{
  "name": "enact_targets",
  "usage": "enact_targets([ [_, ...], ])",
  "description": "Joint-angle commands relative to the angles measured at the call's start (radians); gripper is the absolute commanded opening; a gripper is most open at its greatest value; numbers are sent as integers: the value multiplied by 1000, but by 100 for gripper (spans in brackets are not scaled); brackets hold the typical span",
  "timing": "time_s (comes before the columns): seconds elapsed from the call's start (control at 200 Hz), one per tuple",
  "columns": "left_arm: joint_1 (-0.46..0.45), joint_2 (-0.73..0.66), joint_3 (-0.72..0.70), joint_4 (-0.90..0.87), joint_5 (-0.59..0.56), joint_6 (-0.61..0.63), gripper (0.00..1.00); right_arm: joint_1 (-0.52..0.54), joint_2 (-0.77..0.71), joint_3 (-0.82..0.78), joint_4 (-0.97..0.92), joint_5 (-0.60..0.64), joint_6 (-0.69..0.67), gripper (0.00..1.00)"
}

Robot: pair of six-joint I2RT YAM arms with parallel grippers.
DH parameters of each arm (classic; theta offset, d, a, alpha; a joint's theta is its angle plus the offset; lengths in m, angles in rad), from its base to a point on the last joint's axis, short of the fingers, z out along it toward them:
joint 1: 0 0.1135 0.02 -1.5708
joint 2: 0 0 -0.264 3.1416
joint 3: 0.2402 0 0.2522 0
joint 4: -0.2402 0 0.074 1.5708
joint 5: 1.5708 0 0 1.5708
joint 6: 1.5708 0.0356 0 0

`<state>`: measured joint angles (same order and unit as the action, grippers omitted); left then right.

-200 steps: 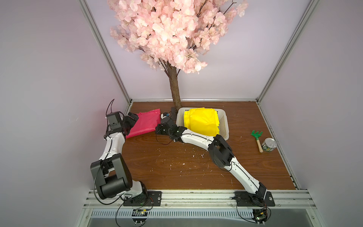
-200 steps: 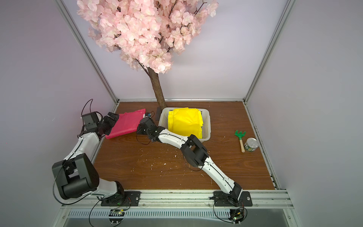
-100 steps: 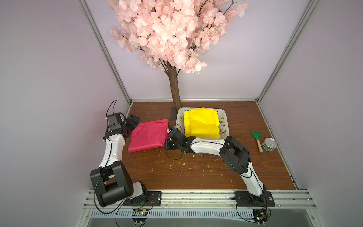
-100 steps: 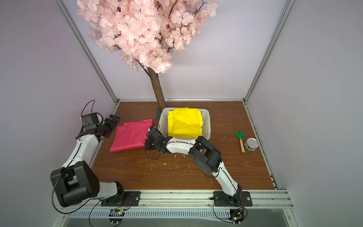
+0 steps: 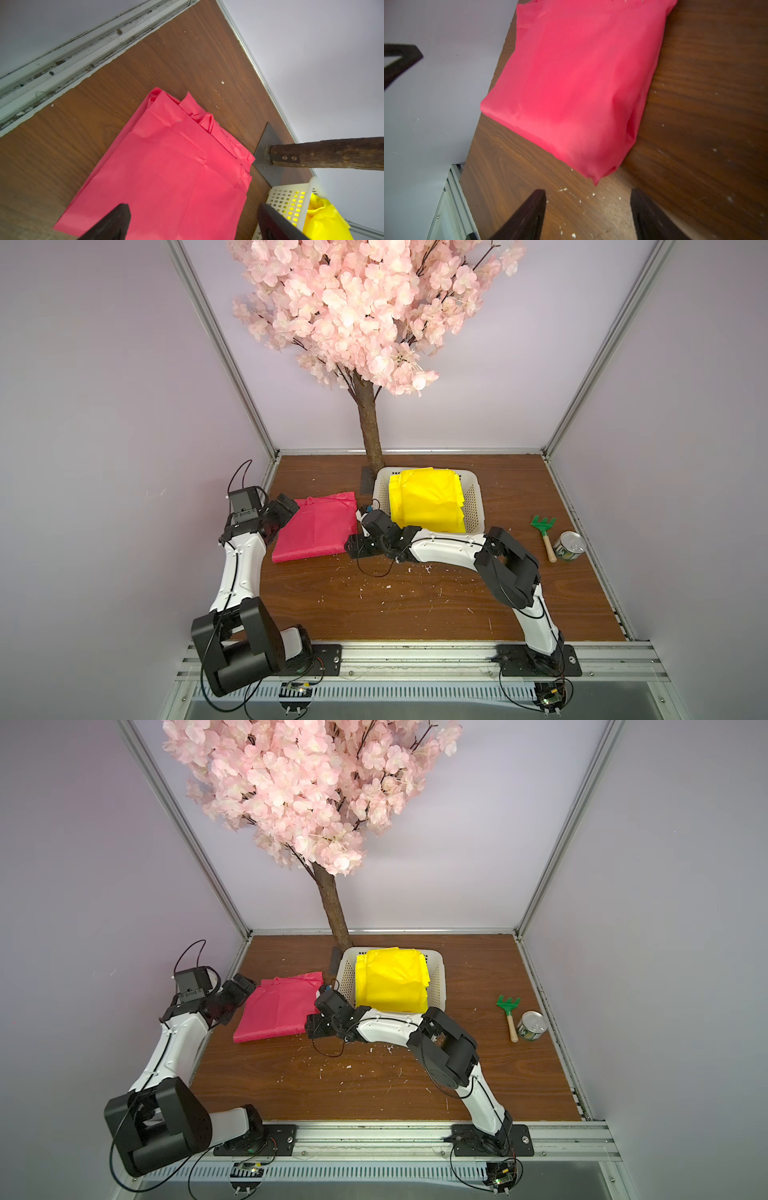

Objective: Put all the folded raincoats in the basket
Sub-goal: Move the raincoat to the center of the board, then pick up the raincoat from the center of the board.

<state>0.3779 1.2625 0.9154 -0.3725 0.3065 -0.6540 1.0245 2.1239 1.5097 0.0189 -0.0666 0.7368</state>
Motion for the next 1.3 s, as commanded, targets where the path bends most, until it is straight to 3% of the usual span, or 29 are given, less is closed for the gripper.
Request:
enact_targets([
  [0.0, -7, -15, -24, -44, -41, 31, 99, -33, 13, 44, 42, -40, 7, 71],
  [0.32, -4, -18, -47, -51, -55, 36, 99, -42, 128, 137, 32, -119, 44, 72],
  [0.716, -4, -34, -36, -47, -38, 42, 99, -6, -40, -35, 96, 11, 45, 72],
  [0.936, -5, -36, -38, -38, -30, 40, 99, 22, -77, -112, 166, 98, 177, 72],
  [1.096, -4, -31, -39, -31, -30, 38, 99, 24, -34, -124, 246, 85, 284, 72],
  [1.296, -4, -31, -33, -27, -21, 31, 99, 42, 24, -69, 223, 68, 320, 72],
])
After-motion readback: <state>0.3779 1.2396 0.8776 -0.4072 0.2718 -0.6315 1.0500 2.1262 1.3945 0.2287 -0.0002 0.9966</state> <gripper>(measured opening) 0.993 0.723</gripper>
